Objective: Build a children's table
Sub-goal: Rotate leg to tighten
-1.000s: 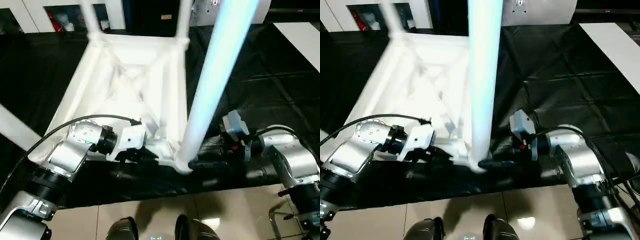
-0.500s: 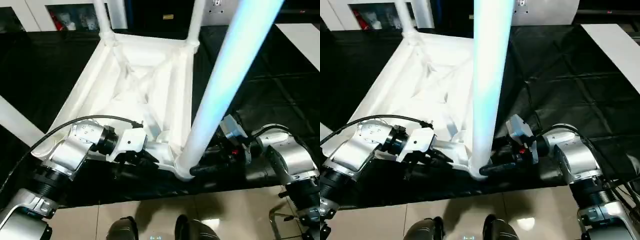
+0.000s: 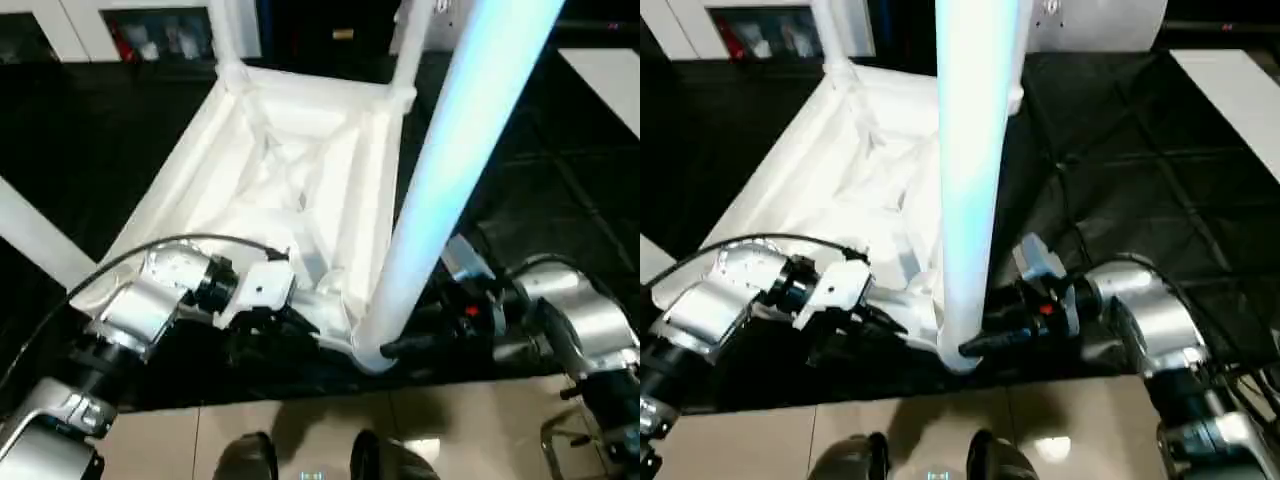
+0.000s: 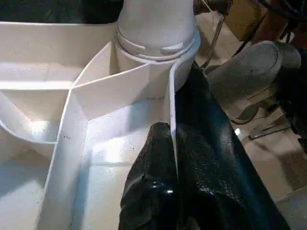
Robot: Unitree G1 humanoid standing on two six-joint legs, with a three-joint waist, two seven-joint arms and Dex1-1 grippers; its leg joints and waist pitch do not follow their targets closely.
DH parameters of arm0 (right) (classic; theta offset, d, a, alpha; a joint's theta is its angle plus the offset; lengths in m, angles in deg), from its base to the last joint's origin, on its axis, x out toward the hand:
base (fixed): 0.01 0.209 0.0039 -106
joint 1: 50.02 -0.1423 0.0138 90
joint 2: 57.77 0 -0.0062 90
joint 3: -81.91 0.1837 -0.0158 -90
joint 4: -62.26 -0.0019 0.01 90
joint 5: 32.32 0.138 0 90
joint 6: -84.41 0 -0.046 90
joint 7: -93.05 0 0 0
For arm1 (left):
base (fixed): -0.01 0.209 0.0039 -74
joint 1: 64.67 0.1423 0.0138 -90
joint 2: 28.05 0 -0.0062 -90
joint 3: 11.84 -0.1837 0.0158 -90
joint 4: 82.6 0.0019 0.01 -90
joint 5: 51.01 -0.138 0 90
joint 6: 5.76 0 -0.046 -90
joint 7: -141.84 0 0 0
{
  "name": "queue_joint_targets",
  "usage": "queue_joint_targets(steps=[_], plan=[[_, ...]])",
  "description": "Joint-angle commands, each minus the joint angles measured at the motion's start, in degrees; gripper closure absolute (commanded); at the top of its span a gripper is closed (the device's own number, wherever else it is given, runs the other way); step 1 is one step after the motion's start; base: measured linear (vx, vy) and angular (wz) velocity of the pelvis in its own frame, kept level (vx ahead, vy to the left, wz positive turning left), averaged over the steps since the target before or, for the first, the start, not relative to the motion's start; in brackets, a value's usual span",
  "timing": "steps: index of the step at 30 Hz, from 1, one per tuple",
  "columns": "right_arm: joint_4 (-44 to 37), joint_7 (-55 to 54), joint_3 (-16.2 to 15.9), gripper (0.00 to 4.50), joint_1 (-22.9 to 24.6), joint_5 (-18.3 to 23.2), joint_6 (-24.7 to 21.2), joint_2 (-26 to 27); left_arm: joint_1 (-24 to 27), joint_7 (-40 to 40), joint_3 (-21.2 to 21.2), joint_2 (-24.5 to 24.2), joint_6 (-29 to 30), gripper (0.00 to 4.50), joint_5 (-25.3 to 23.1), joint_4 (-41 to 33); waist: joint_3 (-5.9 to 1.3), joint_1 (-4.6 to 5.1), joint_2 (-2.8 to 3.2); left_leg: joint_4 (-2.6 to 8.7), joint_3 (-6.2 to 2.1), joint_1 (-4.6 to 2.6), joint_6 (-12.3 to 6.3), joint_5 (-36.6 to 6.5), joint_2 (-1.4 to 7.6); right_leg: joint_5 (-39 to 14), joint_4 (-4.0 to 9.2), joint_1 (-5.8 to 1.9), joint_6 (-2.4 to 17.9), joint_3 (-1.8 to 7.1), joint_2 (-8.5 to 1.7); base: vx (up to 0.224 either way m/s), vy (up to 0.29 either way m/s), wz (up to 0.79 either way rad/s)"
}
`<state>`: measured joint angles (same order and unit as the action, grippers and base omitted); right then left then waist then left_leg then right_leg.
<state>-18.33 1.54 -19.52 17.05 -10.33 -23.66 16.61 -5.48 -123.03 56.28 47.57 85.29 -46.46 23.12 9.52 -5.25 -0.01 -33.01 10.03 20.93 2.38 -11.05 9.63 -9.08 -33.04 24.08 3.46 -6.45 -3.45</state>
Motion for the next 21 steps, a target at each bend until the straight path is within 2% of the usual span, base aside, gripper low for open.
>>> queue_joint_targets(steps=[1, 2, 3, 5, 6, 7, 8, 9, 10, 11, 12, 13, 14, 15, 17, 18, 20, 21], plan=[[-3.6, -2.0, -0.4, 2.51, 2.2, 3.2, -3.3, 1.4, 0.9, 2.1, -1.4, 1.3, 2.0, 4.5, -0.8, -0.4, -4.4, 0.49, -0.55, 3.31, -1.26, -0.54, -8.3, -3.3, 4.15, -16.8, 3.8, -3.77, 9.6, 4.38, -5.88, 0.0, 0.0, 0.0], [-4.0, -3.2, 0.1, 2.51, 2.5, 3.3, -3.8, 1.9, 0.8, 2.6, -1.3, 1.5, 2.3, 4.5, -0.9, -0.4, -4.55, 0.39, -0.14, 3.29, -1.32, -0.65, -8.09, -3.4, 4.21, -16.8, 3.8, -3.79, 9.7, 4.38, -5.91, 0.0, 0.0, 0.0], [-4.5, -6.4, 1.0, 2.51, 3.1, 3.2, -4.6, 3.3, 0.5, 4.4, -1.0, 2.1, 3.4, 4.5, -1.4, -0.2, -4.5, 0.57, -0.44, 3.35, -1.34, -0.49, -7.85, -3.7, 4.09, -17.1, 3.91, -3.85, 9.5, 4.29, -5.8, 0.0, 0.0, 0.0], [-5.1, -11.1, 2.2, 2.51, 3.8, 2.4, -5.4, 5.5, 0.1, 7.2, -0.2, 3.3, 5.7, 4.5, -1.6, -0.1, -4.31, 0.75, -0.37, 3.46, -1.35, -0.47, -6.81, -5.3, 3.93, -20.2, 4.35, -3.83, 8.8, 4.2, -5.91, 0.0, 0.0, 0.0], [-5.1, -11.6, 2.3, 2.51, 3.8, 2.3, -5.4, 5.7, 0.1, 7.6, -0.1, 3.5, 6.0, 4.5, -1.6, -0.1, -4.05, 0.87, -0.38, 3.58, -1.36, -0.59, -5.82, -6.6, 3.71, -23.8, 4.92, -3.74, 7.8, 4.1, -5.94, 0.0, 0.0, 0.0], [-5.4, -16.9, 3.0, 2.51, 4.2, 0.7, -5.4, 8.3, -0.5, 11.2, 0.9, 5.3, 8.6, 4.5, -1.8, -0.1, -3.93, 1.06, -0.53, 3.59, -1.33, -0.75, -4.7, -8.1, 3.45, -28.4, 5.49, -3.73, 6.2, 4.04, -6.03, 0.0, 0.0, 0.0], [-5.4, -19.5, 3.3, 2.51, 4.3, -0.1, -5.2, 9.6, -0.8, 13.0, 1.3, 6.3, 9.8, 4.5, -2.0, -0.1, -3.67, 1.03, -0.52, 3.61, -1.35, -0.94, -4.29, -8.9, 3.26, -30.8, 5.95, -3.54, 5.4, 3.99, -6.09, 0.0, 0.0, 0.0], [-5.5, -23.0, 3.5, 2.51, 4.3, -0.9, -5.8, 11.1, -1.1, 14.7, 1.7, 7.3, 11.8, 4.5, -1.9, -0.5, -3.49, 1.62, -0.67, 3.89, -1.69, -0.96, -2.92, -10.3, 2.98, -34.6, 6.3, -3.83, 3.5, 3.67, -6.01, 0.0, 0.0, 0.0], [-5.3, -27.0, 3.8, 2.51, 4.1, -1.9, -6.0, 13.1, -1.5, 17.2, 2.2, 8.8, 13.8, 4.5, -2.1, -0.8, -3.53, 1.95, -0.88, 3.97, -1.82, -0.88, -2.55, -10.5, 3.01, -35.4, 6.4, -3.88, 2.9, 3.53, -6.0, 0.0, 0.0, 0.0], [-5.5, -29.1, 3.9, 2.51, 4.0, -2.2, -6.3, 14.1, -1.7, 18.4, 2.3, 9.6, 14.9, 4.5, -2.2, -1.1, -3.44, 2.32, -0.79, 3.96, -1.91, -0.93, -2.31, -11.1, 2.93, -36.4, 6.6, -3.77, 2.4, 3.38, -5.99, 0.0, 0.0, 0.0], [-5.6, -34.0, 4.5, 2.51, 3.7, -3.0, -7.4, 16.6, -1.9, 20.5, 2.8, 11.2, 17.3, 4.5, -2.1, -1.7, -3.5, 3.29, -0.68, 3.83, -2.04, -0.93, -1.99, -11.4, 2.76, -37.1, 6.9, -3.84, 1.7, 3.29, -6.15, 0.0, 0.0, 0.0], [-5.6, -37.4, 4.9, 2.51, 3.5, -3.6, -8.0, 18.5, -2.2, 22.3, 3.1, 12.5, 18.9, 4.5, -2.1, -1.9, -3.62, 3.62, -0.87, 3.88, -2.13, -0.61, -2.05, -10.9, 2.74, -36.3, 6.73, -4.04, 1.8, 3.21, -6.07, 0.0, 0.0, 0.0], [-5.5, -40.5, 5.1, 2.51, 3.2, -4.5, -8.0, 20.4, -2.5, 24.3, 3.5, 13.9, 20.3, 4.5, -2.2, -1.9, -3.54, 3.84, -0.8, 3.96, -2.21, -0.51, -2.12, -10.9, 2.77, -36.2, 6.75, -3.93, 1.8, 3.12, -5.98, 0.0, 0.0, 0.0], [-5.1, -44.4, 5.5, 2.51, 2.7, -5.6, -8.2, 22.6, -3.0, 26.5, 4.0, 15.4, 21.9, 4.5, -2.3, -1.7, -3.66, 4.23, -0.68, 3.77, -2.02, -0.84, -2.22, -10.8, 2.76, -35.5, 6.82, -3.64, 1.9, 3.24, -6.08, 0.0, 0.0, 0.0], [-4.5, -49.5, 6.2, 2.52, 2.2, -7.0, -8.6, 25.4, -3.7, 29.4, 4.8, 17.4, 23.7, 4.5, -2.8, -1.2, -3.79, 4.6, -0.66, 3.75, -2.0, -0.77, -2.87, -9.9, 2.6, -33.7, 6.69, -3.73, 2.5, 3.34, -6.05, 0.0, 0.0, 0.0], [-4.1, -54.8, 7.1, 2.52, 1.8, -8.4, -9.1, 28.3, -4.5, 33.0, 6.0, 19.6, 25.2, 4.5, -3.6, -0.6, -3.82, 4.75, -0.48, 3.77, -1.83, -0.97, -3.41, -9.0, 2.92, -30.5, 6.36, -3.26, 3.6, 3.59, -5.84, 0.0, 0.0, 0.0], [-4.0, -56.1, 7.3, 2.52, 1.6, -8.7, -9.2, 29.0, -4.7, 33.9, 6.3, 20.2, 25.7, 4.5, -3.8, -0.4, -4.04, 4.7, -0.54, 3.76, -1.83, -0.91, -3.79, -8.0, 2.96, -27.8, 6.02, -3.5, 4.4, 3.65, -5.87, 0.0, 0.0, 0.0], [-2.7, -64.7, 8.4, 2.52, 0.9, -11.2, -8.6, 33.4, -5.6, 38.5, 7.3, 23.4, 27.0, 4.5, -4.3, 0.3, -4.15, 4.77, -0.46, 3.82, -1.72, -0.69, -4.08, -6.4, 3.13, -24.4, 5.45, -3.57, 5.5, 3.89, -5.74, 0.0, 0.0, 0.0]])
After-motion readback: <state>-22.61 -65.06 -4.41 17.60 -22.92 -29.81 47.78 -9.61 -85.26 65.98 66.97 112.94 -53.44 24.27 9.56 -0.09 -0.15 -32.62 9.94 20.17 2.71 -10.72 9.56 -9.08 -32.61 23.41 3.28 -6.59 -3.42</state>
